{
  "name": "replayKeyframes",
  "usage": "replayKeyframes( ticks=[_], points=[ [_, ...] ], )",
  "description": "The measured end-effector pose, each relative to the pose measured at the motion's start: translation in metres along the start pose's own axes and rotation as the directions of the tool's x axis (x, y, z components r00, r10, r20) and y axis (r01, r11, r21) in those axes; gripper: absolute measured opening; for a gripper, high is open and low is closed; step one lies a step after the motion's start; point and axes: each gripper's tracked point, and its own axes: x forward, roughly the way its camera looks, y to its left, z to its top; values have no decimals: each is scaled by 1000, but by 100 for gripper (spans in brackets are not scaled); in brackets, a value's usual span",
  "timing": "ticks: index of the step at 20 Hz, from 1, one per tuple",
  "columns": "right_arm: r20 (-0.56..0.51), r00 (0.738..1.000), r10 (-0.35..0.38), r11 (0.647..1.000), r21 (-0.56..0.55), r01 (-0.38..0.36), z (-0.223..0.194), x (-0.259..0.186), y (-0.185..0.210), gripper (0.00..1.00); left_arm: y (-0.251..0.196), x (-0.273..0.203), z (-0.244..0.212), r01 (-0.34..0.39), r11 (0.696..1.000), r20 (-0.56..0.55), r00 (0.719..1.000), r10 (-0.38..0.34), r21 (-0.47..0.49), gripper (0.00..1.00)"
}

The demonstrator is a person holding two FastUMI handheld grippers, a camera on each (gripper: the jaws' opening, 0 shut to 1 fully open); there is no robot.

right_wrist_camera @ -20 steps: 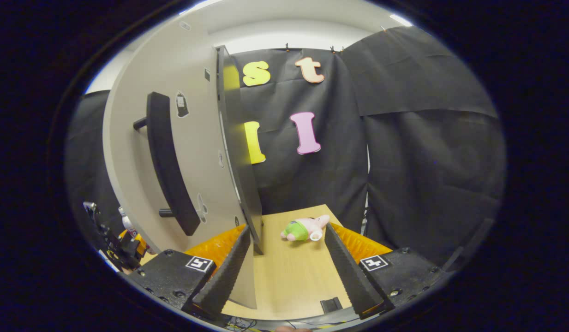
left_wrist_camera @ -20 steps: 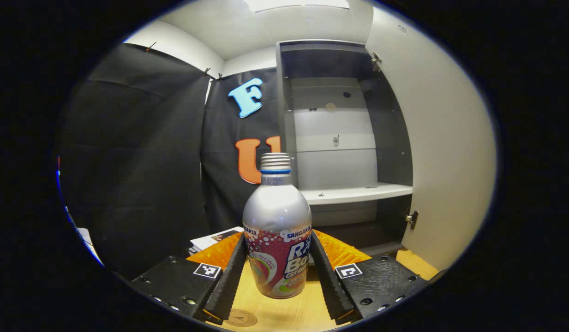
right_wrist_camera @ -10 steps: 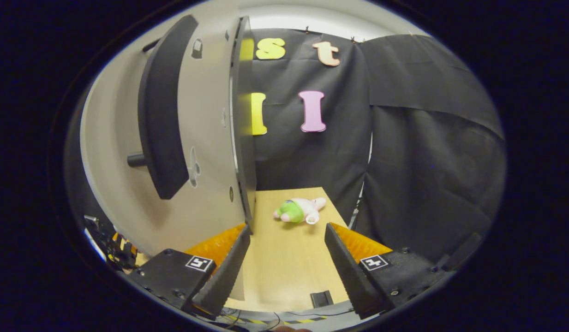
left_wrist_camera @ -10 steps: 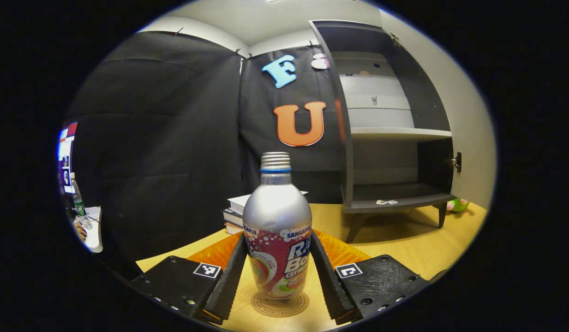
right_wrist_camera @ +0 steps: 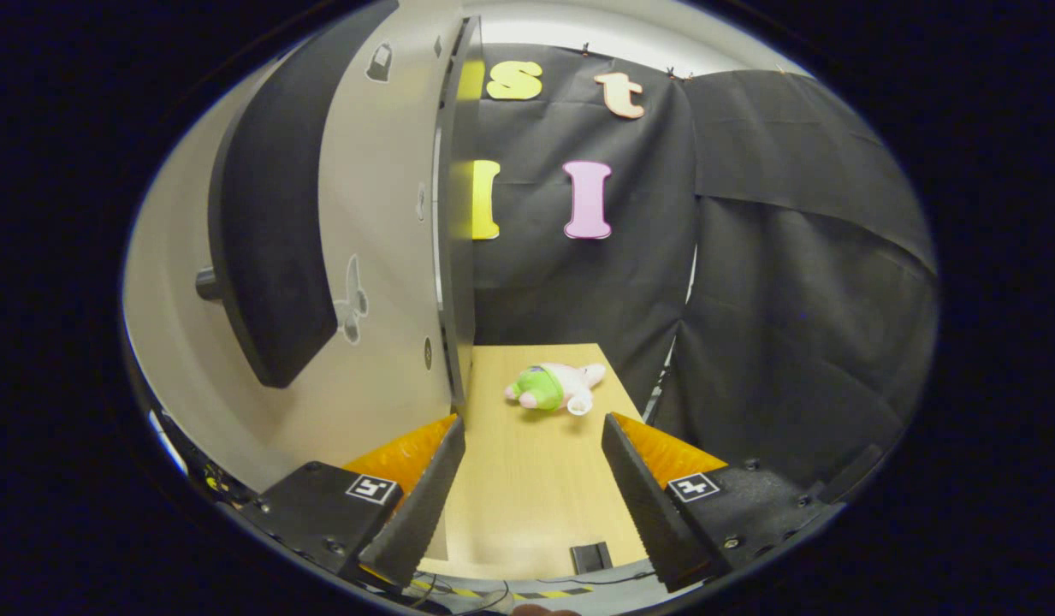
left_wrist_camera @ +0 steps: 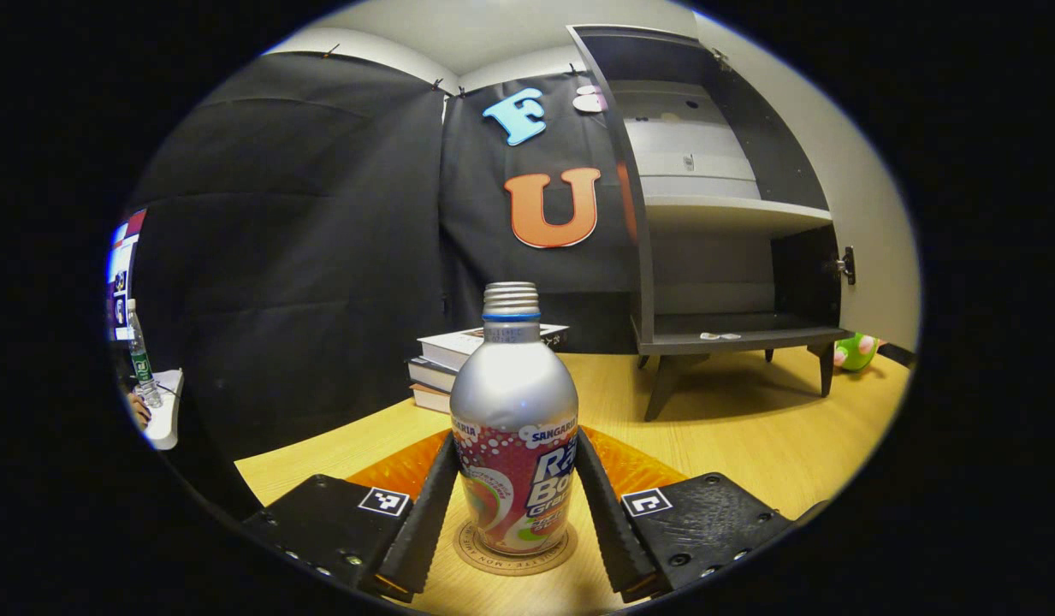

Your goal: Open the cabinet door with the right hand, grasp the bottle in the cabinet with the left hand and place it on the coaster, then close the cabinet door with the right hand.

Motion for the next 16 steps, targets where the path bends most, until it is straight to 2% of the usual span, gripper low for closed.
replayKeyframes(
  ticks=[3,6,8,9,11,12,13,16],
  points=[
    [0,1000,0,1000,-2,0,-3,-1,-2,97,1,3,-3,-7,1000,14,1000,7,18,75],
    [-4,1000,-1,1000,-8,1,-4,1,-5,100,-2,1,-2,-1,1000,36,999,0,19,76],
    [-4,1000,1,1000,-9,-1,-3,3,-5,100,-6,0,-18,28,999,-27,999,-27,16,80],
    [-5,1000,4,1000,-11,-4,-4,3,-4,100,-6,-1,-13,26,1000,-4,1000,-26,11,81],
    [-6,1000,12,1000,-15,-12,-5,5,-2,100,-5,-2,-15,22,1000,-2,1000,-22,15,96],
    [-8,1000,16,1000,-18,-16,-5,6,0,100,-7,2,-15,27,999,-3,1000,-27,19,100],
    [-8,1000,20,1000,-18,-20,-6,6,0,100,-7,2,-15,28,999,-3,1000,-28,25,94],
    [-12,1000,25,999,-23,-25,-7,7,0,97,-4,2,-10,19,999,4,1000,-19,29,95]
  ],
)
